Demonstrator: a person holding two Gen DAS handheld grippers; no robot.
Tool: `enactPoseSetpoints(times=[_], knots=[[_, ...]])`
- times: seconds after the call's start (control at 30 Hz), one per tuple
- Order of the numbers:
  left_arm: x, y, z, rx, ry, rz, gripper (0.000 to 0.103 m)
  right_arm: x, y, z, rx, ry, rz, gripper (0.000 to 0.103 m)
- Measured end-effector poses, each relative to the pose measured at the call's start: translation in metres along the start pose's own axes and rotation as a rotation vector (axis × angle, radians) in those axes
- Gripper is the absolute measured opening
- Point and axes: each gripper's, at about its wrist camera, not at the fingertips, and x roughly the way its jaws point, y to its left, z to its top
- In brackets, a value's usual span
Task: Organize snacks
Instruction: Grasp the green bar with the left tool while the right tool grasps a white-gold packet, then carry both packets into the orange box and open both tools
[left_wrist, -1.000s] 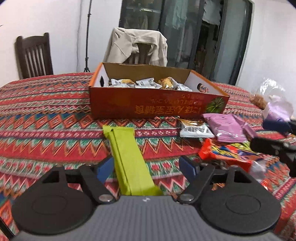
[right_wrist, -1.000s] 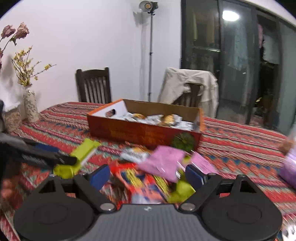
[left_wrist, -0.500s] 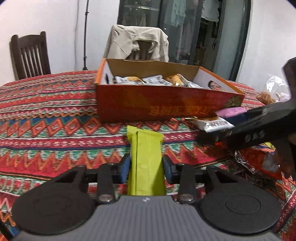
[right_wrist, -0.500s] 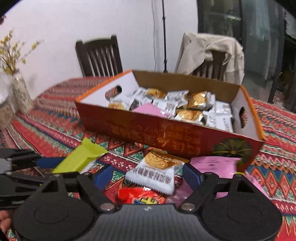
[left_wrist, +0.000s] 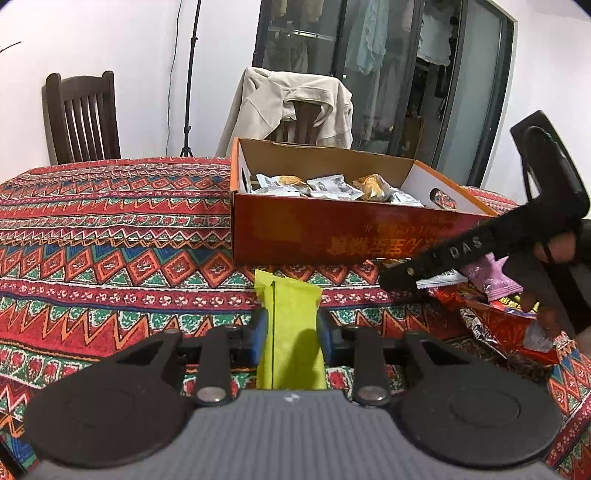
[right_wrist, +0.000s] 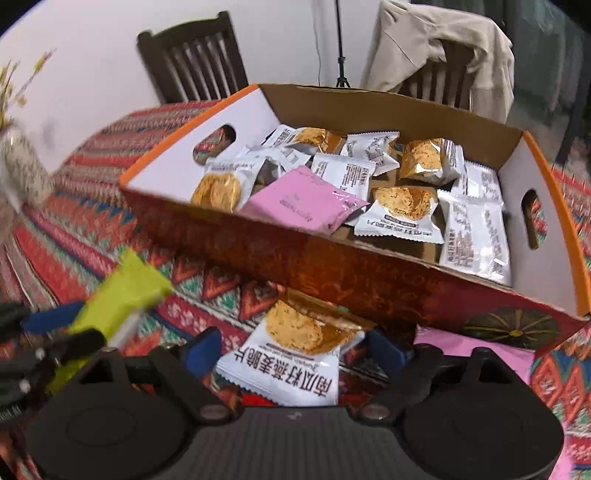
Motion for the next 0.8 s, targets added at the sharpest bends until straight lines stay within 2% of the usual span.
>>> enactPoseSetpoints(times=[0.07,0.17,0.23,0.27,0.3,0.33,0.37,0.4,0.43,0.53,0.6,0.63,0.67,0.8], knots=[[-0.002,0.0,0.001,-0.005,-0.002,-0.011,0.029,0.002,-0.001,0.002,0.033,-0.009,0.007,0.09],[-0.002,0.001,0.001,0.0,0.0,-0.02,0.027,0.007,0.008,0.002,-0.015,-0.008,-0.056,0.09],[0.0,-0.001,0.0,0.021,0.006,-0.013,0.027,0.009,0.015,0.002,-0.039,-0.008,-0.099,0.082],[0.0,-0.003,-0.001,0.035,0.002,-0.008,0.03,0.008,0.019,0.001,-0.066,-0.01,-0.136,0.067],[0.0,-0.004,-0.002,0.047,0.002,-0.007,0.033,0.005,0.022,0.0,-0.076,-0.023,-0.125,0.044],[0.001,-0.006,-0.002,0.05,0.002,-0.001,0.05,0.001,0.023,-0.002,-0.07,-0.029,-0.101,0.044],[0.002,-0.007,-0.004,0.044,0.005,0.007,0.071,-0.003,0.028,-0.005,-0.093,-0.029,-0.118,0.044],[0.004,-0.007,-0.005,0.037,0.006,0.015,0.076,-0.008,0.034,-0.011,-0.136,-0.035,-0.154,0.044],[0.005,-0.007,-0.006,0.035,0.007,0.023,0.077,-0.011,0.041,-0.019,-0.171,-0.035,-0.179,0.044],[0.012,-0.006,-0.008,0.041,0.025,0.03,0.076,-0.033,0.053,-0.047,-0.192,-0.079,-0.168,0.043],[0.018,-0.005,-0.011,0.049,0.052,0.019,0.059,-0.052,0.061,-0.067,-0.194,-0.13,-0.161,0.043],[0.018,-0.005,-0.012,0.06,0.043,0.02,0.043,-0.063,0.064,-0.077,-0.19,-0.154,-0.154,0.044],[0.018,-0.006,-0.012,0.07,0.044,0.019,0.037,-0.076,0.067,-0.087,-0.177,-0.189,-0.135,0.044],[0.011,-0.002,-0.013,0.013,0.046,0.006,0.035,-0.13,0.071,-0.124,-0.112,-0.317,-0.06,0.044]])
